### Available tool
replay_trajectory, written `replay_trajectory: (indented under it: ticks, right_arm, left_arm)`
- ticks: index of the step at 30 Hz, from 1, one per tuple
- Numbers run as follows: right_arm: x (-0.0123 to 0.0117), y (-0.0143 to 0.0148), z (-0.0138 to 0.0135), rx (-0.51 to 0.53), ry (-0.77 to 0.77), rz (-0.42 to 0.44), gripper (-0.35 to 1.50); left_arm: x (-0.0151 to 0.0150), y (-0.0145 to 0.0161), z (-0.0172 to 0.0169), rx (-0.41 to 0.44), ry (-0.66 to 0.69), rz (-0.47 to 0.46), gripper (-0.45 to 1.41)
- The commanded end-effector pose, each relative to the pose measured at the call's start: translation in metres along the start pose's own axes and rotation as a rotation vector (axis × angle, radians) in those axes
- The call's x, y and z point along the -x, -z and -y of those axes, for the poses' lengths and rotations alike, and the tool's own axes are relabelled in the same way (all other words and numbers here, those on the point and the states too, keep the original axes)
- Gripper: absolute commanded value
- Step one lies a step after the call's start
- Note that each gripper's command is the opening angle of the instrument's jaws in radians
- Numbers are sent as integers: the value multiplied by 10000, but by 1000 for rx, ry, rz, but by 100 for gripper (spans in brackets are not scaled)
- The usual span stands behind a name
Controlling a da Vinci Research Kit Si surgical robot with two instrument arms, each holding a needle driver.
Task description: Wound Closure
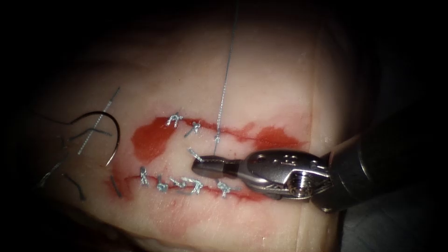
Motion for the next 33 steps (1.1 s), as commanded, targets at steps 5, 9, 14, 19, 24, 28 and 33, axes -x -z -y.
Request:
replay_trajectory:
  ticks: [5, 9, 14, 19, 24, 28, 33]
  right_arm:
    - [5, -6, -2, -12, -10, 5, -35]
    - [4, -7, -2, -12, -8, 5, -35]
    - [4, -8, -2, -12, -8, 5, -35]
    - [3, -8, -5, -14, -5, 2, -35]
    - [-1, -11, -9, -3, 6, -20, -35]
    - [-2, -12, -11, 7, -3, -21, -35]
    - [-3, -14, -15, 23, -29, -27, -35]
  left_arm:
    - [21, -18, -9, 14, 1, 0, -45]
    - [27, -30, -9, 84, -66, -26, -45]
    - [21, -60, 8, 163, -219, -56, -45]
    - [16, -74, 8, 183, -251, -84, -45]
    - [15, -76, 4, 191, -253, -90, -45]
    - [14, -79, 3, 194, -255, -93, -45]
    - [13, -83, 1, 199, -256, -102, -45]
